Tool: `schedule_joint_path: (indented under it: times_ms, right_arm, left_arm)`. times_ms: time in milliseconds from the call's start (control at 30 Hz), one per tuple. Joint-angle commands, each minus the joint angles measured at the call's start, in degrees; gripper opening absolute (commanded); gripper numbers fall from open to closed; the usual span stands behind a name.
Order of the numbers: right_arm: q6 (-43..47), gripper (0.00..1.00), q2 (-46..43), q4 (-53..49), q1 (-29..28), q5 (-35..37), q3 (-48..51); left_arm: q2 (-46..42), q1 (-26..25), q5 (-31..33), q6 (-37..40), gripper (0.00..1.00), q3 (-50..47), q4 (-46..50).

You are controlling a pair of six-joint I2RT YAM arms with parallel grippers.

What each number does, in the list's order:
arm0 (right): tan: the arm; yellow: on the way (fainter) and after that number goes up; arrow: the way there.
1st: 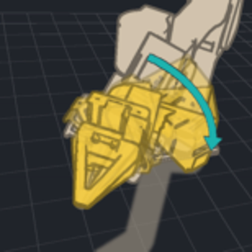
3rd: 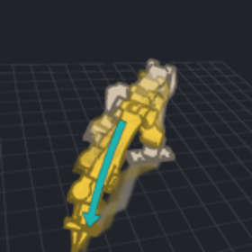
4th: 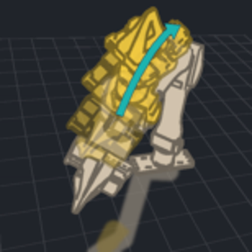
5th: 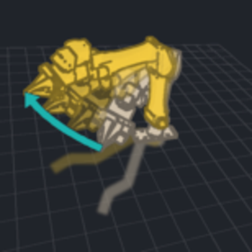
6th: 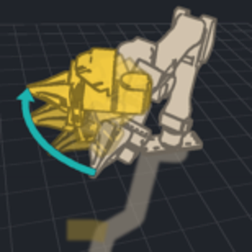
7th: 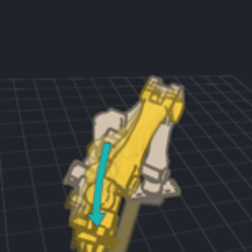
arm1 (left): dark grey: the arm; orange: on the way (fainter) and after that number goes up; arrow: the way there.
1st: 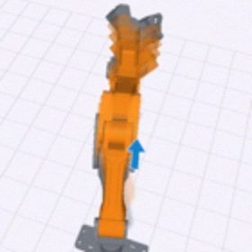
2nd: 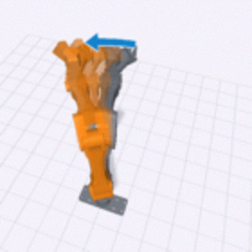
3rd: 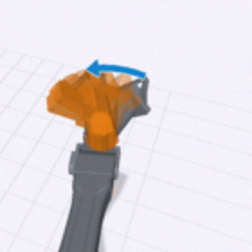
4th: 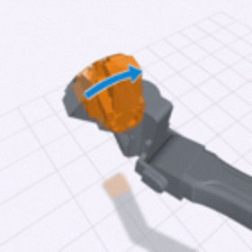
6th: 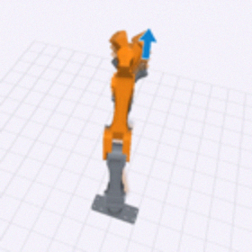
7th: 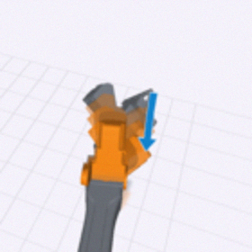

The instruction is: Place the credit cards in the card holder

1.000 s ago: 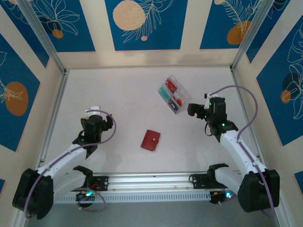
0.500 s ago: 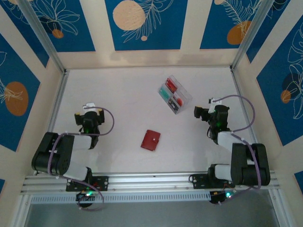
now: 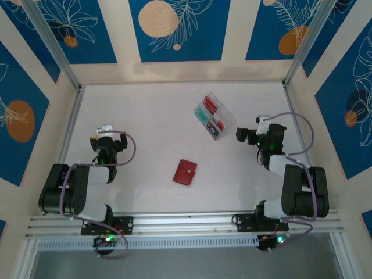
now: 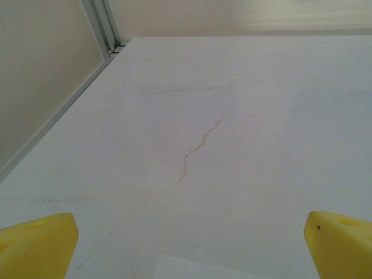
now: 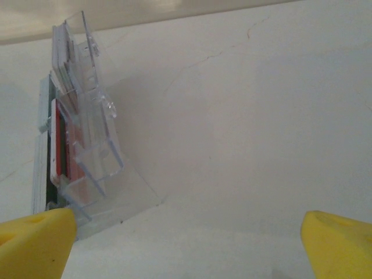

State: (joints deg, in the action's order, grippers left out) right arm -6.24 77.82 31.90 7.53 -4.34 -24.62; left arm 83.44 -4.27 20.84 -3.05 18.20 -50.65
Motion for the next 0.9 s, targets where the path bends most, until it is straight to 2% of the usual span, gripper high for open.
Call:
schedule_joint_path:
  times_ms: [0, 167, 233, 300, 333, 400, 433, 567, 667, 733, 767, 867]
  right_arm:
    - [-4.97, 0.99, -3.99, 11.41, 2.12, -0.33, 6.7]
    - [-5.53, 0.99, -0.33, 14.64, 2.27, -7.26, 4.73]
    - [-5.06, 0.99, -0.48, 9.68, 1.61, -5.17, 2.69]
    - [-4.0, 0.99, 2.97, 13.82, 0.65, -5.17, 3.62]
    - [-3.12, 0.99, 6.45, 19.22, -1.06, -3.31, 4.23]
    - [-0.19, 0.99, 9.84, 18.16, -4.97, 1.7, 2.13]
    - [1.0, 0.99, 9.27, 14.26, -5.69, 2.15, 0.78]
    - [1.13, 0.99, 9.81, 15.47, -5.15, 0.03, 1.06]
    - [1.56, 0.99, 9.74, 15.18, -5.33, -0.49, 1.03]
    - [1.65, 0.99, 9.71, 15.14, -5.33, -0.41, 1.02]
    - [1.82, 0.99, 9.56, 14.66, -5.57, -0.02, 1.03]
    - [2.02, 0.99, 9.68, 14.87, -6.01, 0.81, 1.04]
  left_arm:
    - [-0.22, 0.44, -1.63, -0.21, 1.0, -0.43, -3.58]
    - [-0.29, 0.47, -1.63, -0.2, 1.0, -0.41, -3.49]
    - [-0.29, 0.41, -1.62, -0.2, 1.0, -0.37, -3.49]
    - [-0.34, 0.41, -1.62, -0.2, 1.0, -0.31, -3.36]
    - [-0.29, 0.41, -1.63, -0.18, 1.0, -0.19, -3.16]
    - [-0.25, 0.33, -1.8, -0.01, 1.0, 0.15, -2.56]
    - [-0.14, 0.34, -1.86, 0.05, 1.0, 0.49, -2.06]
    - [0.61, -0.2, -1.83, 0.82, 1.0, 2.52, 0.78]
    - [3.16, -0.9, -5.73, 3.28, 1.0, 6.52, 5.31]
    - [3.27, -1.17, -11.67, 5.65, 1.0, 7.74, 8.08]
    - [3.82, -1.17, -14.16, 6.59, 1.0, 7.4, 6.56]
    - [3.94, -0.68, -15.71, 6.3, 1.0, 7.35, 6.44]
